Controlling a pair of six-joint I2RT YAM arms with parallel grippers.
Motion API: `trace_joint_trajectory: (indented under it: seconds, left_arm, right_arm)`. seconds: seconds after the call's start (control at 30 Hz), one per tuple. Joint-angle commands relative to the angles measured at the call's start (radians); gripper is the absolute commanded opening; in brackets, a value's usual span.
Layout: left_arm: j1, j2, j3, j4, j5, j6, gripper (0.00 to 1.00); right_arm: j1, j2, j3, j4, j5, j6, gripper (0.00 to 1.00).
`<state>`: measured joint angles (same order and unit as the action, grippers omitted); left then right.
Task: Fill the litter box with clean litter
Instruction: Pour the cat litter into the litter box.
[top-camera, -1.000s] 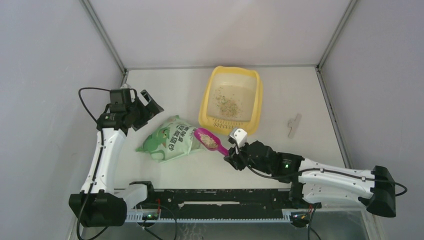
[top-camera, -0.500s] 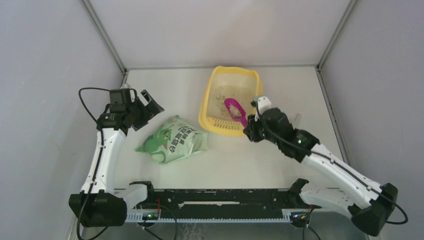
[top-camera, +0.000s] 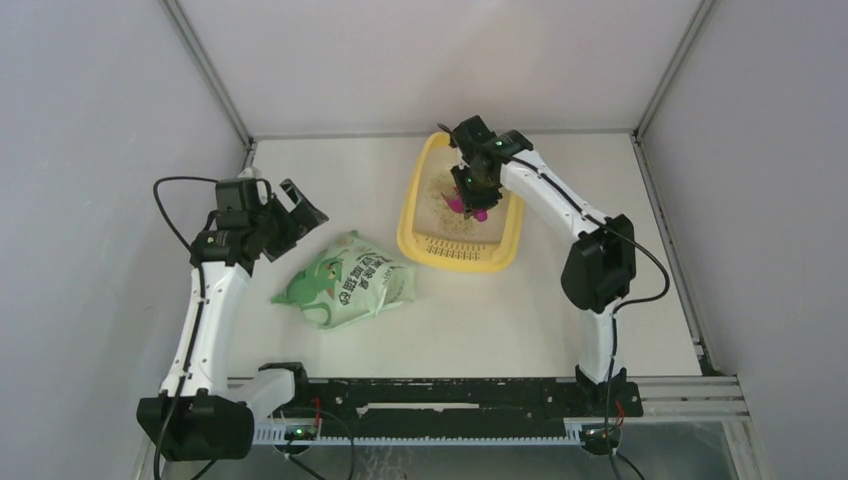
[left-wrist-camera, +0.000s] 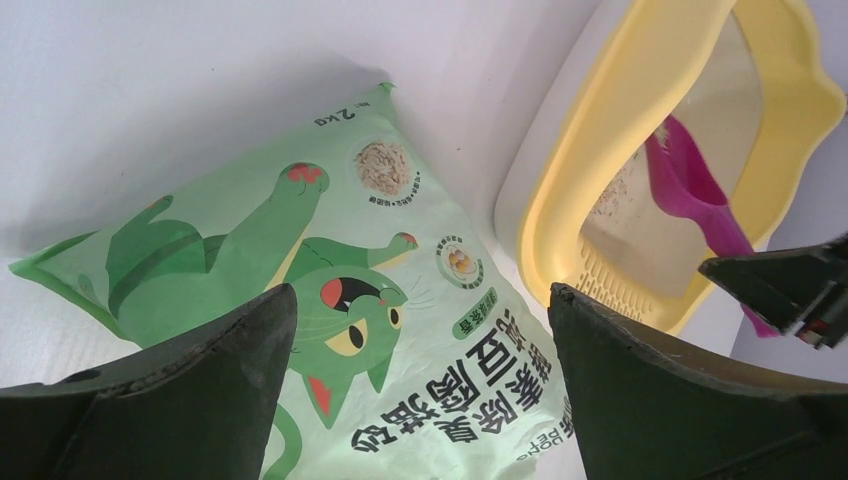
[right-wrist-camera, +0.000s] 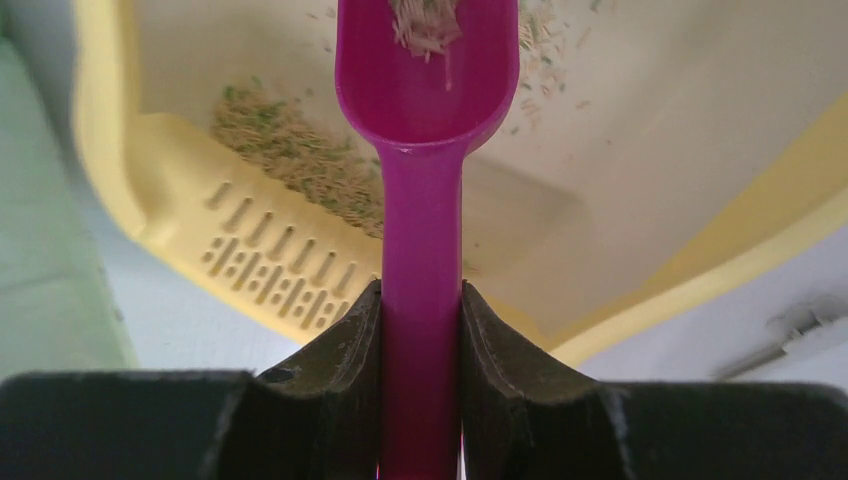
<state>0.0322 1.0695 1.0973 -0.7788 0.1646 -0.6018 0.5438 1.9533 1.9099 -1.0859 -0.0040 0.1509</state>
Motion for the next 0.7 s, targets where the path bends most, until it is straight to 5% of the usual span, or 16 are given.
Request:
trace_joint_trajectory:
  seconds: [0.0, 0.27, 0.43, 0.67]
  left_arm:
    - [0.006, -0.038, 0.014, 0.027, 0.019, 0.022, 1.0]
    - [0.005, -0.04, 0.0, 0.035, 0.033, 0.014, 1.0]
    - [0.005, -0.04, -0.002, 0.038, 0.037, 0.011, 1.0]
    - [0.005, -0.054, -0.003, 0.036, 0.031, 0.011, 1.0]
  right_arm:
    - [-0.011, 0.033, 0.128, -0.178, 0.115, -0.014, 0.0]
    - [-0.056, -0.051, 0.052, -0.14, 0.218, 0.01, 0.0]
    - [-0.034, -0.075, 0.029, -0.14, 0.108, -0.008, 0.0]
    - [-0.033, -0.119, 0.066, -0.049, 0.164, 0.022, 0.0]
